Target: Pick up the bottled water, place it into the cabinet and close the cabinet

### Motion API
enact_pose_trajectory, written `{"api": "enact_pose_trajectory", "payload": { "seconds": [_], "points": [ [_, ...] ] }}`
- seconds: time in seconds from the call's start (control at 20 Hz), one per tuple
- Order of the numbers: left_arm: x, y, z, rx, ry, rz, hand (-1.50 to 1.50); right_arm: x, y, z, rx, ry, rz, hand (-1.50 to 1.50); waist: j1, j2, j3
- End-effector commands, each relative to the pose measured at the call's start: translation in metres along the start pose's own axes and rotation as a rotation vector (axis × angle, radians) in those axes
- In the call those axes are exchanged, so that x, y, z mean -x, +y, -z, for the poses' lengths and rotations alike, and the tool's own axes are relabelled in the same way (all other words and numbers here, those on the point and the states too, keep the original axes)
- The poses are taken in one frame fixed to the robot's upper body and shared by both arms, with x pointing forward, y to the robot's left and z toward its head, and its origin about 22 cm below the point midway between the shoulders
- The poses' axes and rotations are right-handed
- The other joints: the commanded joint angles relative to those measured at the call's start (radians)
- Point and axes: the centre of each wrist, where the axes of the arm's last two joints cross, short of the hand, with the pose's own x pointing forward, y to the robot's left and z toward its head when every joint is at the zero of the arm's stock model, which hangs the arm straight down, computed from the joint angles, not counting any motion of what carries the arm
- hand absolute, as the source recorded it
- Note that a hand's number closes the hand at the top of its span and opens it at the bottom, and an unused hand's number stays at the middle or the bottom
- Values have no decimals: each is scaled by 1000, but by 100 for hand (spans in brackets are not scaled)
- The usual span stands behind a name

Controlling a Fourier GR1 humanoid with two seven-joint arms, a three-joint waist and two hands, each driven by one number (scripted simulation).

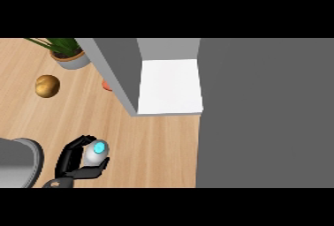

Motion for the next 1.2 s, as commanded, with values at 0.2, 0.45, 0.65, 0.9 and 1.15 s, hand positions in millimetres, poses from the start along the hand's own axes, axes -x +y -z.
{"api": "enact_pose_trajectory", "payload": {
  "seconds": [0.2,0.45,0.65,0.9,1.15],
  "points": [
    [9,-71,8,54,17,-42,150,-19,0,5,14,-46,-33,-150,10,0,-6],
    [1,-94,29,48,20,-68,150,-26,5,-1,-26,-38,-10,-150,-3,-5,-6],
    [-16,-113,54,107,-14,-148,150,-15,-3,2,0,-33,-26,-150,13,-3,-5],
    [-47,-138,81,115,-3,-189,150,-35,-6,4,11,-50,-28,-150,18,-5,-5],
    [-79,-168,111,101,12,-132,150,-41,5,7,38,-60,-3,-150,14,0,-6]
  ]
}}
